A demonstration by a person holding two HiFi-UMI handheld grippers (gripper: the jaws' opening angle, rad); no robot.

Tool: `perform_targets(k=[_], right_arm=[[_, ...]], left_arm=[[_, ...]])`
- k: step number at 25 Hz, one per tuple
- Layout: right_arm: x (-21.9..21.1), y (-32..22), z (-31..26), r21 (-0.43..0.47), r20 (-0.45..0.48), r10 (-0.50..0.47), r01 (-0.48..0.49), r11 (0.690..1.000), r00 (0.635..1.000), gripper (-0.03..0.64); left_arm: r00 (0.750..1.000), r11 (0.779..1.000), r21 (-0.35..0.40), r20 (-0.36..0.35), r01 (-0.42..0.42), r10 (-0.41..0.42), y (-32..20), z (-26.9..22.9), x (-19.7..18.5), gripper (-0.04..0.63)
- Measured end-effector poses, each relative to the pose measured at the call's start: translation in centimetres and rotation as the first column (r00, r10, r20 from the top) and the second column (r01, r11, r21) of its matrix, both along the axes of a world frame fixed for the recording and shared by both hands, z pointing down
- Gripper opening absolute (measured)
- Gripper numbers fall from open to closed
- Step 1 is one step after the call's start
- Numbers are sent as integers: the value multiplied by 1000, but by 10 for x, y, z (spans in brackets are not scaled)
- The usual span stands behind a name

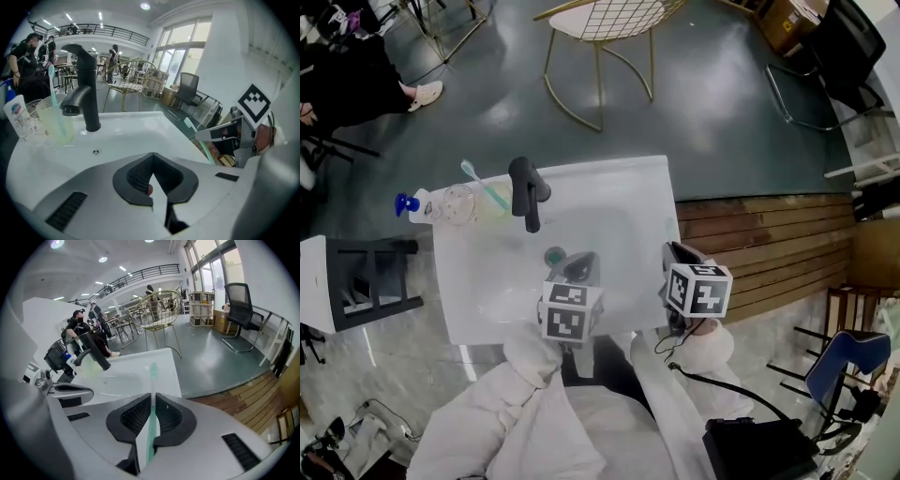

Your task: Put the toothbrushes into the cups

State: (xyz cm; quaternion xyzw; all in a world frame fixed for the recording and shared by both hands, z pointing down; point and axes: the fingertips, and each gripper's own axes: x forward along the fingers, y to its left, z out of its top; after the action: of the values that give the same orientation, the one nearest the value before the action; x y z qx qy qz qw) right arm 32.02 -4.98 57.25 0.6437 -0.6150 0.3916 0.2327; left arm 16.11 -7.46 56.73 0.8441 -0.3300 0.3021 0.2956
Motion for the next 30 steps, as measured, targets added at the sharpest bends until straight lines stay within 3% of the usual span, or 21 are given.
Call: perform_targets(k=[17,23,30], right_arm=[[-81,4,-51,102,32,-136,132,986,990,44],[-111,0,-64,112,32,-208,204,973,978,43],[-152,-16,-72,127,24,-306,301,945,952,43]], left_arm=[[990,984,114,-20,138,-137,8,-48,-61,-2],[974,966,128,-33,226,-224,6,-57,-93,-2],[940,929,142,-55,340,-336,-3,-62,-134,-2]])
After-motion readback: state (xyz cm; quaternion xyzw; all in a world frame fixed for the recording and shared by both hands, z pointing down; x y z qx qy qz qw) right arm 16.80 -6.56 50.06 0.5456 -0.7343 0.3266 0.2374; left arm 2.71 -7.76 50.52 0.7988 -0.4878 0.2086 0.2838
